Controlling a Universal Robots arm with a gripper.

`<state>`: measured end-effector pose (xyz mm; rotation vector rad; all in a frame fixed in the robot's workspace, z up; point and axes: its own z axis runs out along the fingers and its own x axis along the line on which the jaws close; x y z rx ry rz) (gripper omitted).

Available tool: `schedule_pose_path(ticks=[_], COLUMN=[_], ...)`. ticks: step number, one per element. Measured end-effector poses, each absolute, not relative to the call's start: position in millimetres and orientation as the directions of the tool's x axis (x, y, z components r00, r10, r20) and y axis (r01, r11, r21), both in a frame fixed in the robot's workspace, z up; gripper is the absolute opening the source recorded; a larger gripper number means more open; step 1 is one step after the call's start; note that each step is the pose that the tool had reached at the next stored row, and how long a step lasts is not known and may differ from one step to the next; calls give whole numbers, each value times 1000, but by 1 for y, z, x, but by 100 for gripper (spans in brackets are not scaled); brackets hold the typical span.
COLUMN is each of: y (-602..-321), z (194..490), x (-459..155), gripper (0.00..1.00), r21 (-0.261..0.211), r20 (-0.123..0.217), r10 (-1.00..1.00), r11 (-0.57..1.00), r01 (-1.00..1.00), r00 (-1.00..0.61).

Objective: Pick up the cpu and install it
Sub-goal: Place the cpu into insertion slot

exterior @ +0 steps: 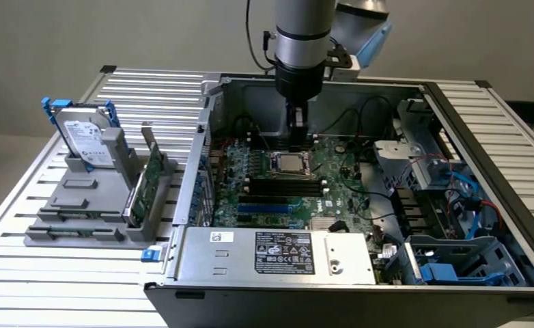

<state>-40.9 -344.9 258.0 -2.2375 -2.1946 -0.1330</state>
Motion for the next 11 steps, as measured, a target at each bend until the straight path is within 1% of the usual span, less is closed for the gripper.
schedule_pose_path(ticks=[11], y=[-346], z=[255], x=[-41], gripper=[63], r21=[56], r20=[64], r10=[998], r11=[-21], r01=[998], r00=[18])
